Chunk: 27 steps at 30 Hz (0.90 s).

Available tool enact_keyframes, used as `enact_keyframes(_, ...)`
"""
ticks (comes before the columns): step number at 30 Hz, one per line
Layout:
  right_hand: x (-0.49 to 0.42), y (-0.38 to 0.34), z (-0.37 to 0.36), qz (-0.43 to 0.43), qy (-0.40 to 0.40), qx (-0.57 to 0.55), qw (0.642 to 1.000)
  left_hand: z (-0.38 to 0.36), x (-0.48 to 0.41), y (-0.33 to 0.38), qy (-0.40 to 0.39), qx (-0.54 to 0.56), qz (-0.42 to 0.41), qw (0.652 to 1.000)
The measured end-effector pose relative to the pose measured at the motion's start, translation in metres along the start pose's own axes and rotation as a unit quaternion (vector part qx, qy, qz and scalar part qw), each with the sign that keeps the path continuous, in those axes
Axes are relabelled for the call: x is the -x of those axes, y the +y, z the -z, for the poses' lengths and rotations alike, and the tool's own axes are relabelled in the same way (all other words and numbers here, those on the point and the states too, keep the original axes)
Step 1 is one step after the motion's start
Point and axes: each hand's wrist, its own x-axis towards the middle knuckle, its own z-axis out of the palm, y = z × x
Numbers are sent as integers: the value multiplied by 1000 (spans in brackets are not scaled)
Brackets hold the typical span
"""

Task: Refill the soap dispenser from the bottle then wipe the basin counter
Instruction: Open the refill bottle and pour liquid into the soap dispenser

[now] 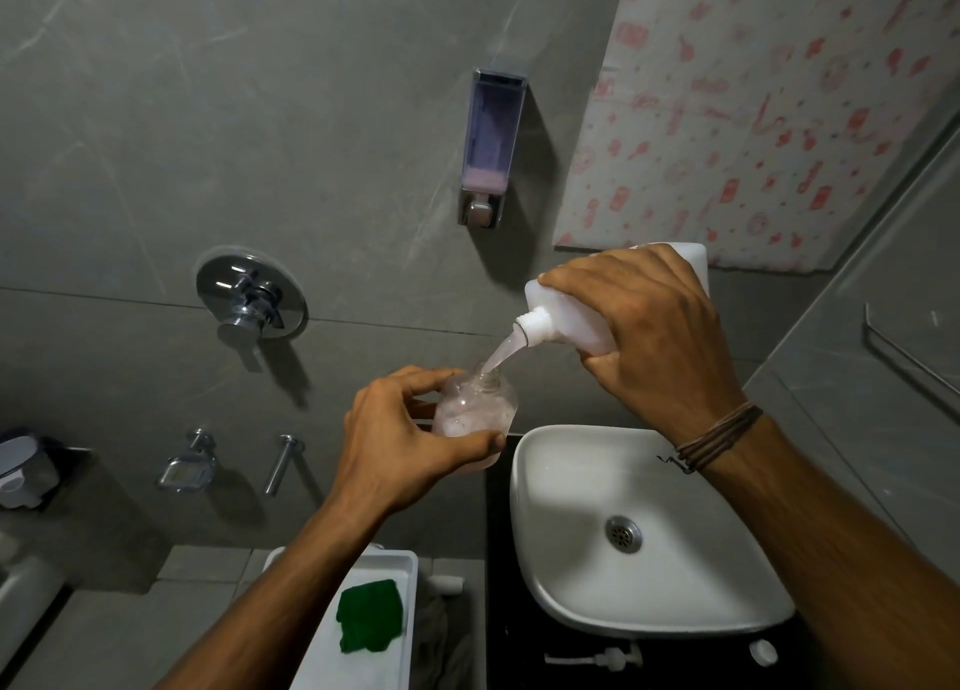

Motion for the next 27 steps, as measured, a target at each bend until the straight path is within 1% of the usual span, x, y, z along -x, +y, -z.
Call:
enact_keyframes(14,2,6,1,10,18,-4,1000,-3,0,2,-4,-12,3,1000)
enact_keyframes(27,3,7,6,0,4,5,1000,-8,-1,7,-2,3,13,1000)
